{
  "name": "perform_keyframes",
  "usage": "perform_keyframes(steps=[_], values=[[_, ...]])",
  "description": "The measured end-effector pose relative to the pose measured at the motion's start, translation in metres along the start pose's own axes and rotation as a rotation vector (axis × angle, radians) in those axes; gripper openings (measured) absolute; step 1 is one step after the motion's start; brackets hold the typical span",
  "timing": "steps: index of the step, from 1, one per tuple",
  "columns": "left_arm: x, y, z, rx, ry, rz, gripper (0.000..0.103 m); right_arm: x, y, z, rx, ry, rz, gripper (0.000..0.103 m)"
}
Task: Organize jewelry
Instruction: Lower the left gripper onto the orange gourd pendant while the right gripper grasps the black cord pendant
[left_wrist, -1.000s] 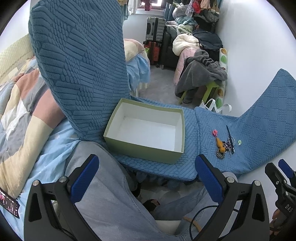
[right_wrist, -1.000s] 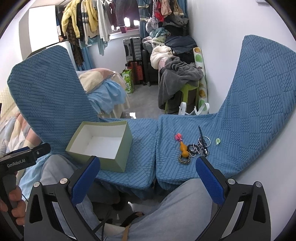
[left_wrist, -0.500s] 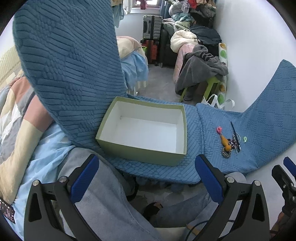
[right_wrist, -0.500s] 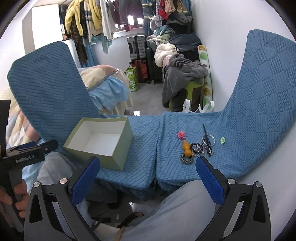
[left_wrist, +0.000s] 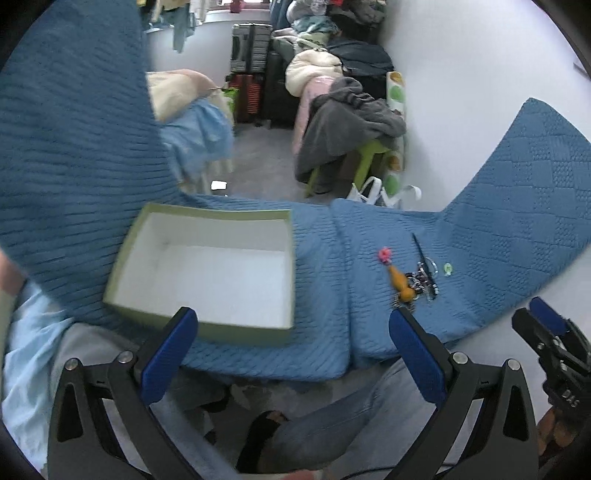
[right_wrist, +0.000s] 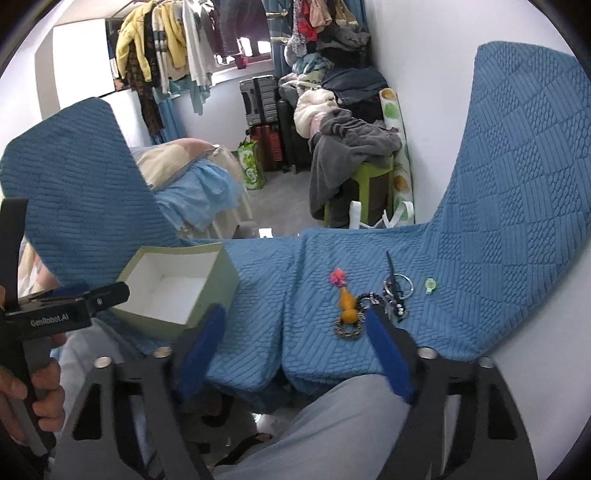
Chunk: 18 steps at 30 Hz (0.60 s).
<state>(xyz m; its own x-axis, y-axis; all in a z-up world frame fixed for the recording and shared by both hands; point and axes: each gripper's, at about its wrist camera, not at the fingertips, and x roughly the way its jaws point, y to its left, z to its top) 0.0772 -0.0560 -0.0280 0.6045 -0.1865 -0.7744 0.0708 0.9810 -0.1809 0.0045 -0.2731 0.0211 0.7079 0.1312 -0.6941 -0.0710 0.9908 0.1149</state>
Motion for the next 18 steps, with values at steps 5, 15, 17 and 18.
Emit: perform_keyframes(steps=[5,15,17,18], values=[[0.021,-0.02,0.011,-0.008,0.015,-0.075,0.102,0.012,-0.026,0.002,0.021,0.001,-0.016,0.045],[0.086,-0.072,0.015,0.038,0.069,-0.158,0.088,0.062,-0.081,0.002,0.042,0.027,-0.034,0.024],[0.105,-0.082,0.014,0.051,0.091,-0.176,0.084,0.08,-0.095,0.002,0.046,0.038,-0.027,0.021],[0.113,-0.086,0.013,0.057,0.101,-0.183,0.084,0.087,-0.101,0.001,0.047,0.042,-0.025,0.021]])
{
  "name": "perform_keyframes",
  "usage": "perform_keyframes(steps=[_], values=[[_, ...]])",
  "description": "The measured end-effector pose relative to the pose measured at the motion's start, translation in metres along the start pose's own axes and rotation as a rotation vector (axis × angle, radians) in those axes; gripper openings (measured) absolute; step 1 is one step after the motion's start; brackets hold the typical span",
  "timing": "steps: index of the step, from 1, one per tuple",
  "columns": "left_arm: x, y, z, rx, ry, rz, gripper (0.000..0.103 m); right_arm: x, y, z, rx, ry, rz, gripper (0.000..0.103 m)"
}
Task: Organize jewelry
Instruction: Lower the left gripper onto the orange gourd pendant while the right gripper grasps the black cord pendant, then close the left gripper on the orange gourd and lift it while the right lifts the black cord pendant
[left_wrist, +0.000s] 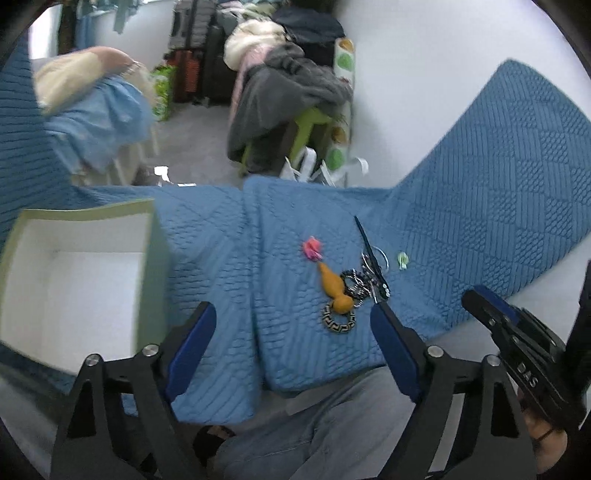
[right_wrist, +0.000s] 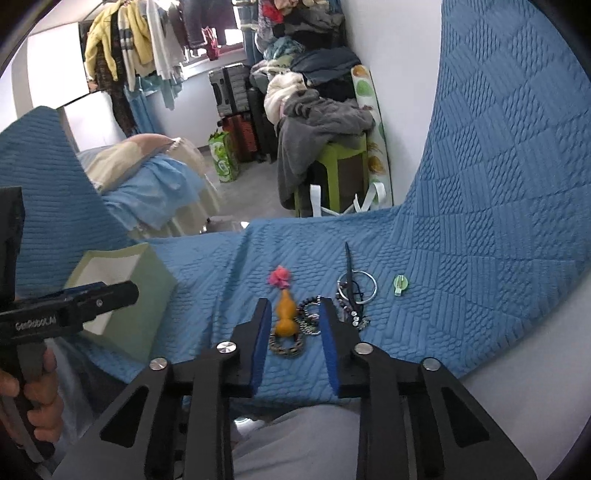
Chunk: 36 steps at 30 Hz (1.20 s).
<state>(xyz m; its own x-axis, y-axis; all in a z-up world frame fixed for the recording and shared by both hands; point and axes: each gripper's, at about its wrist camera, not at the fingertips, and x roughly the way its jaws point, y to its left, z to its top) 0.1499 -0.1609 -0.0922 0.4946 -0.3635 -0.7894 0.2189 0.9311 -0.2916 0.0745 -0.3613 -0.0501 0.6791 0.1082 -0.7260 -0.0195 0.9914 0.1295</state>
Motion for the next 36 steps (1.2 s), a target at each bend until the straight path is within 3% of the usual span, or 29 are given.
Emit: perform_keyframes(steps=[2,8,18,26,34,36], values=[[0.021,-0.007,0.0,0.014,0.027,-0.024,0.077,0.014,-0.008,-0.001,0.003,0.003,-0.001,0.021],[0.076,-0.019,-0.006,0.026,0.112,-0.082,0.073,0.066,-0.043,-0.004,0.042,0.027,-0.023,0.021],[0.148,-0.026,-0.019,0.048,0.223,-0.145,0.056,0.159,-0.079,-0.01,0.076,0.161,-0.002,0.021],[0.161,-0.037,-0.019,0.114,0.21,-0.203,0.049,0.189,-0.074,-0.005,0.009,0.201,-0.021,0.016],[0.179,-0.042,-0.022,0.169,0.197,-0.167,0.038,0.202,-0.071,0.004,-0.012,0.236,-0.024,0.013],[0.18,-0.042,-0.021,0.167,0.195,-0.16,0.034,0.204,-0.072,0.006,-0.003,0.253,-0.027,0.006]])
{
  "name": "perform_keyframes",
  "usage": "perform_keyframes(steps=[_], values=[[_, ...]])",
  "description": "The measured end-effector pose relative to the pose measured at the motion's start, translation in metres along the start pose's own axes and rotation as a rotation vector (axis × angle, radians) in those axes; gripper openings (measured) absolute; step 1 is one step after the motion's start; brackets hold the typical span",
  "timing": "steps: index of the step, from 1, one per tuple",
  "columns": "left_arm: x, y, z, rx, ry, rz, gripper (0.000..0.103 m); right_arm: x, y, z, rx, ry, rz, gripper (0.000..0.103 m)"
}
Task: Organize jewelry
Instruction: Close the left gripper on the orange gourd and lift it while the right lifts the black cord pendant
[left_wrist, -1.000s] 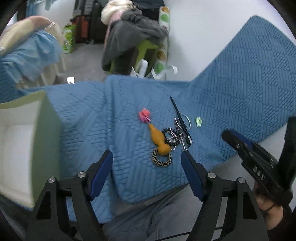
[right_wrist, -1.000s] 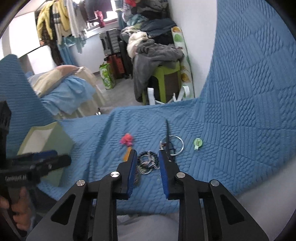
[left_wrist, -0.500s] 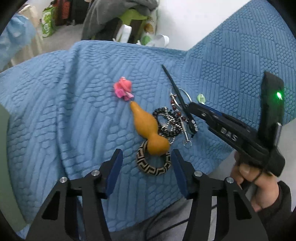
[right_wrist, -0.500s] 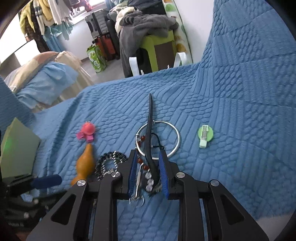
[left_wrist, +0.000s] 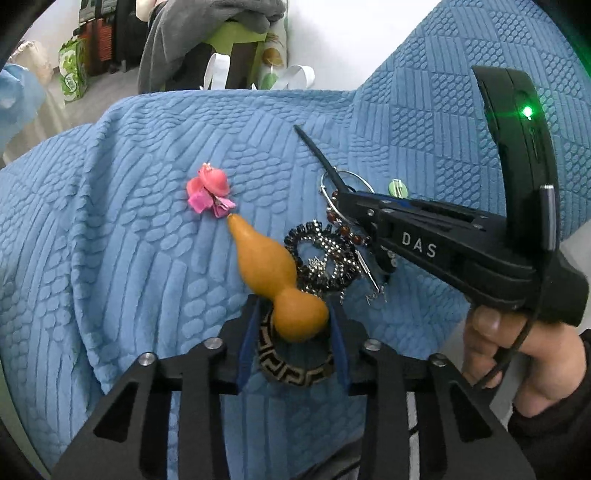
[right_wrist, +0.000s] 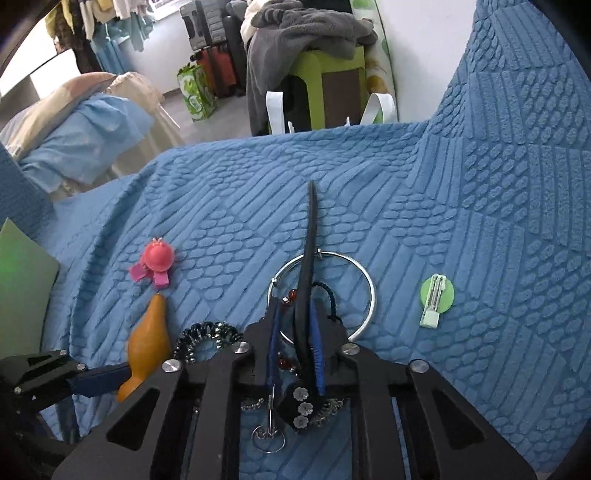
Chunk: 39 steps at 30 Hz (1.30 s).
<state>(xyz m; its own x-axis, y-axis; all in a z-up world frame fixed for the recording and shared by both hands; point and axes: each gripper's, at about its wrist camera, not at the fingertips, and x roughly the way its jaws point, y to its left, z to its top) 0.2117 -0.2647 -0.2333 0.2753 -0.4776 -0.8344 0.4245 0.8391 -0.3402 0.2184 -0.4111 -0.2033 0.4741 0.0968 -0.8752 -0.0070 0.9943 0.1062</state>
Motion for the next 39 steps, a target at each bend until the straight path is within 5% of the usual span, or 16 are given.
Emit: perform_keyframes(steps=[24,39], values=[[-0.071,-0.005,0.011,-0.003,-0.126,-0.032,0.029,-0.074,0.019,-0.008,0.057,-0.068,0.009,0.006],[-0.186,0.023,0.012,-0.019,-0.283,0.005,0.029,-0.145,0.091,0.017,-0.006,-0.178,0.031,0.006]])
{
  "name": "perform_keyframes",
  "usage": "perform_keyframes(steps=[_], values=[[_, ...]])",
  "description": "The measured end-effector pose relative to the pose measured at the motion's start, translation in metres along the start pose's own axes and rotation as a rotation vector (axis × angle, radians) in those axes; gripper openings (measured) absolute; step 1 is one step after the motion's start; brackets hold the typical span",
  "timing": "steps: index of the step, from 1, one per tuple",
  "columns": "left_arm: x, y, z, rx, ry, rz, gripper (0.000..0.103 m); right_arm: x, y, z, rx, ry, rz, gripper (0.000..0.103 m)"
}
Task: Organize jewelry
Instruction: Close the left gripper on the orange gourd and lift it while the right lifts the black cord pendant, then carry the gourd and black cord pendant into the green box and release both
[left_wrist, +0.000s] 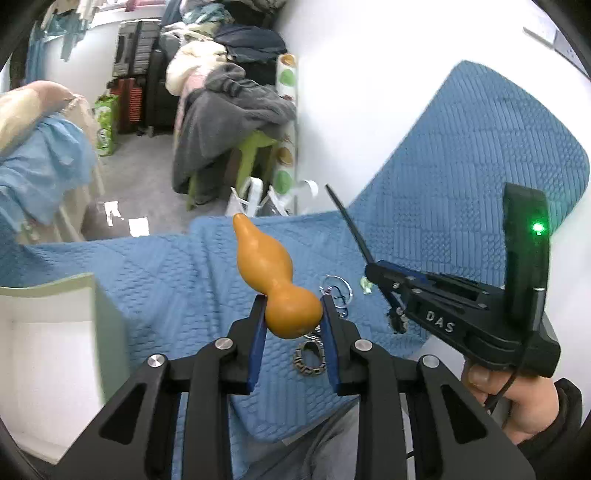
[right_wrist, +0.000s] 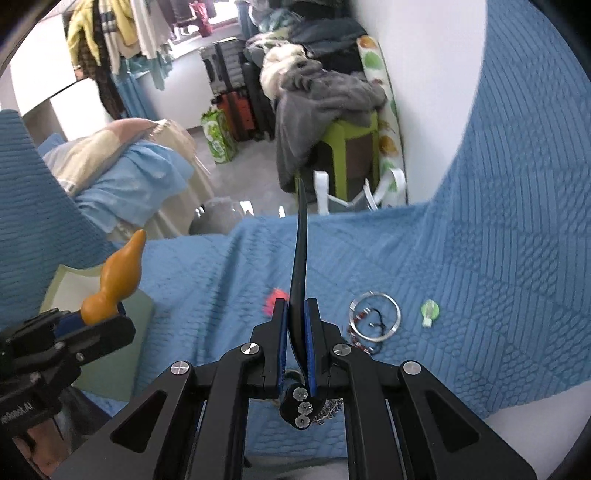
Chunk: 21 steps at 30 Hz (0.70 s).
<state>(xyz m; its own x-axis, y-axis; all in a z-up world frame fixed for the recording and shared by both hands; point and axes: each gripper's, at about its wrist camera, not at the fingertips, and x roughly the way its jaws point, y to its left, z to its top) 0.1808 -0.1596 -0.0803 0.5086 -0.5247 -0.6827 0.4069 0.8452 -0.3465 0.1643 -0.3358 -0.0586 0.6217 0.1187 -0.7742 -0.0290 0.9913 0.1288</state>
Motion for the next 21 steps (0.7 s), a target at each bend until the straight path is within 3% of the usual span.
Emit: perform_keyframes(steps=[12,21], values=[[-0.094,0.052,0.021,-0.054,-0.056,0.054,0.029,-0.056,0.09,0.044,-0.048,-0.125,0.09,0.006],[-0.142,0.087,0.019,-0.045,-0.12,0.089,0.029,-0.071,0.164,0.051,-0.099,-0.16,0.145,0.006]])
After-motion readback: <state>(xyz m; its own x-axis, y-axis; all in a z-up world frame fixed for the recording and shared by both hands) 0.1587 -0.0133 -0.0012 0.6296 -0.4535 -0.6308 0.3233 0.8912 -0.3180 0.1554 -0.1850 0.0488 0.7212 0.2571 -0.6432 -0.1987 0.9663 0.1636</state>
